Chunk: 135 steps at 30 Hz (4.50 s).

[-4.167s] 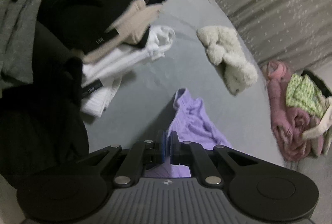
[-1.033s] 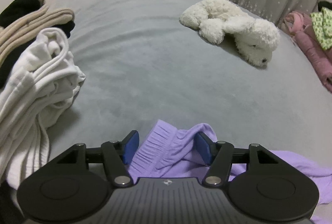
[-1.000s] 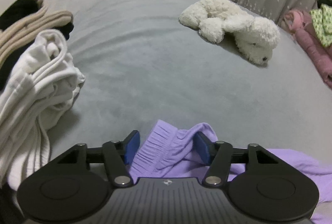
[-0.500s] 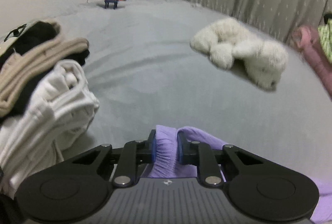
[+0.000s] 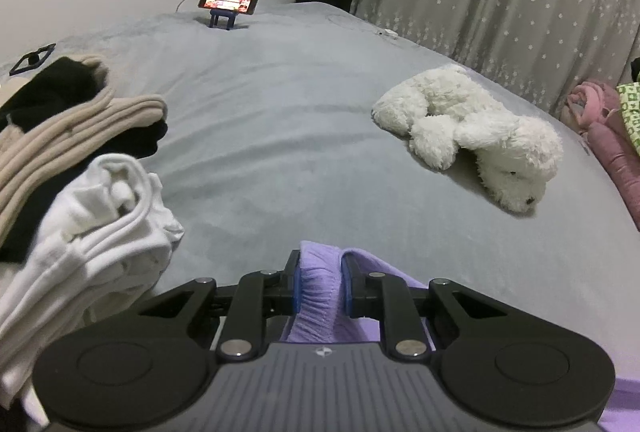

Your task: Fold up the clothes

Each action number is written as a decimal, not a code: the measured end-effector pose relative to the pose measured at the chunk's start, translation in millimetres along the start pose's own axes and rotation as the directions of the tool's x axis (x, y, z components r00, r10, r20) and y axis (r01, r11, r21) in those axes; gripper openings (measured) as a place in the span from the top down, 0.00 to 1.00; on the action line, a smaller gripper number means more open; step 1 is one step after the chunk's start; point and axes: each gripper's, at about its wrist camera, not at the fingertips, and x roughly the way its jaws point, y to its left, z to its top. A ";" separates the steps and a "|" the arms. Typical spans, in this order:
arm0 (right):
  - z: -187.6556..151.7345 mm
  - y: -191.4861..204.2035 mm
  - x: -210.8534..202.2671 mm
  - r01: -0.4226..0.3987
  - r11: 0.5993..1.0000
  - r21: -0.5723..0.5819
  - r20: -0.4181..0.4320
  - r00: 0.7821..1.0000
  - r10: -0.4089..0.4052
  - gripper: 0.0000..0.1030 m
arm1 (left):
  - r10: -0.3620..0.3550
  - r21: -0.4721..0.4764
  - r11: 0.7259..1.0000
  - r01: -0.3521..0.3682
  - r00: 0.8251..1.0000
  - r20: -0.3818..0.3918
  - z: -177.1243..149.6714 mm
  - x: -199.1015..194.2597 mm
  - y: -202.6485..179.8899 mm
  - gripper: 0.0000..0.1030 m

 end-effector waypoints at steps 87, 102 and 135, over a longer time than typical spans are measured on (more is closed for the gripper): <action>-4.5 14.0 24.0 -0.032 0.998 0.048 -0.138 0.990 0.038 0.37 | 0.034 0.105 0.994 -0.024 0.995 -0.094 -11.0 -17.8 26.6 0.40; -62.3 297.3 -80.9 -0.531 0.771 -0.353 -0.217 0.848 0.484 0.40 | 0.005 0.158 0.987 0.015 0.992 -0.125 -25.4 -54.5 55.2 0.40; -115.7 134.4 -203.7 -0.492 0.838 -0.238 -0.099 0.870 0.483 0.27 | -0.279 -0.498 0.859 0.118 0.924 -0.262 -85.7 -112.5 120.4 0.41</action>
